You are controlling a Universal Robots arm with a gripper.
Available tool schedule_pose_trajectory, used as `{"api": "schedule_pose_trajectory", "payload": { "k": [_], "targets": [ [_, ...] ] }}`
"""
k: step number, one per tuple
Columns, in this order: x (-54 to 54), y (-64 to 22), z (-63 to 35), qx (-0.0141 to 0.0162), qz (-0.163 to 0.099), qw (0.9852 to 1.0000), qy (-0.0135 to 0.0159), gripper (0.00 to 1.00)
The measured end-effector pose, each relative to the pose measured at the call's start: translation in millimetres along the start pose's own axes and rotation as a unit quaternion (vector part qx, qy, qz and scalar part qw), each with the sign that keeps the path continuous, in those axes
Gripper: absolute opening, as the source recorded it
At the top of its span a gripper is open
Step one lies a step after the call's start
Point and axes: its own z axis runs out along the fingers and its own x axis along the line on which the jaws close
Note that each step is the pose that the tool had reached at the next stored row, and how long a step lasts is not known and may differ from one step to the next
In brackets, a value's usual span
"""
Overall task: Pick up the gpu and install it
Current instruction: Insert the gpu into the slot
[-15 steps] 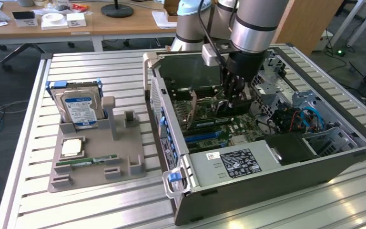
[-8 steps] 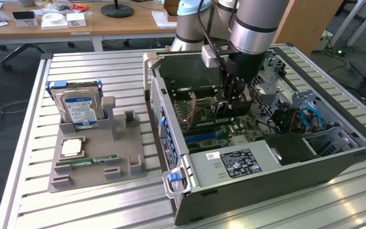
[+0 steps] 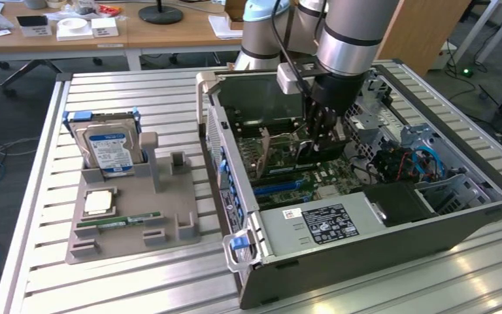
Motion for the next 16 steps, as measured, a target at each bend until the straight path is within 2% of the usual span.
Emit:
{"api": "schedule_pose_trajectory", "payload": {
  "k": [8, 16],
  "targets": [
    [0.2, 0.7, 7.3, 0.0, 0.0, 1.0, 0.0, 0.27],
    [0.2, 0.9, 7.9, 0.0, 0.0, 1.0, 0.0001, 0.27]
  ]
}}
